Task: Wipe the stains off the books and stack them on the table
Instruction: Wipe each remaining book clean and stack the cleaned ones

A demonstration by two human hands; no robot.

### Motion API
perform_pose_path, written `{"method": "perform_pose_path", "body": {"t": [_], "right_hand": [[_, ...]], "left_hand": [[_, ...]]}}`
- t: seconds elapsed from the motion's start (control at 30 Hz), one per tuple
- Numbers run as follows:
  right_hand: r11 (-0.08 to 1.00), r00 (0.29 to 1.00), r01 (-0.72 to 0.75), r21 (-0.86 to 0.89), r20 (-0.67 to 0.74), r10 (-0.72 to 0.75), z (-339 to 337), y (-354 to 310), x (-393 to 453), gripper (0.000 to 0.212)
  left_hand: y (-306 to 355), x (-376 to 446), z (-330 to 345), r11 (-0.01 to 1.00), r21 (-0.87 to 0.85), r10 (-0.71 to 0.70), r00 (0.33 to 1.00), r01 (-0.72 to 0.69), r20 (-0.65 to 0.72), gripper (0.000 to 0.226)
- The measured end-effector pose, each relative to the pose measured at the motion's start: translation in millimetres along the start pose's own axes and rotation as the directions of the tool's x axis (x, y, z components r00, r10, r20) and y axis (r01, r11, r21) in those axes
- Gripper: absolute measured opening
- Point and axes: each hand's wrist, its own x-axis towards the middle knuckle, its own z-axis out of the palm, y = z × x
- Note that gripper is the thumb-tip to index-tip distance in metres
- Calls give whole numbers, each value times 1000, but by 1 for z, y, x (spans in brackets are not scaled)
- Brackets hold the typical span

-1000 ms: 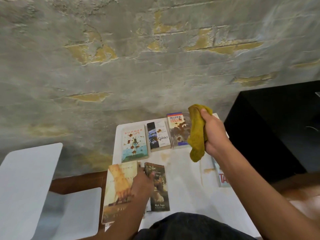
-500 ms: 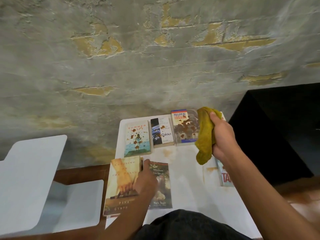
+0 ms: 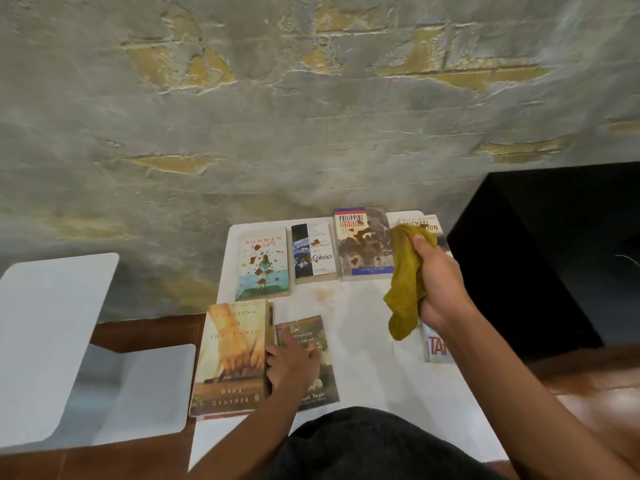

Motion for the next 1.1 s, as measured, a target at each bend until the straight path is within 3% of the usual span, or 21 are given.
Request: {"method": "perform_pose_path", "body": {"t": [0.27,0.4,0.57,0.7,0.77,0.9,1.0,1.1], "right_hand": [[995,993,-71,-69,-94,64,-38,17,12,22],[981,977,-105,-163,-199,71,-57,31,17,13],[935,926,-191,-299,-371,70,-111,50,24,32],[892,921,-230,-389,-384,69,-140,65,21,16],[870,931,-219,-442,-361,51,-144,73,20,20],[706,970,-137,-695,-240,-48,-134,89,22,32],[455,989,-20,-890,-85,-124,-125,98,26,27],[233,990,80,-969,49,-135,-121,111,33,22]], "left_hand": [[18,-6,19,990,139,6,996,-19,90,141],[15,-7,23,988,153,1,997,-12,75,139],[22,-6,29,988,156,-6,1000,1,27,133],[26,-5,29,988,155,-10,1000,7,23,129],[26,-3,30,988,155,-19,1000,15,24,129],[24,0,30,983,182,8,1000,-11,18,128],[25,1,29,983,183,24,1000,-27,20,125],[27,0,29,983,182,31,999,-36,34,124]]}}
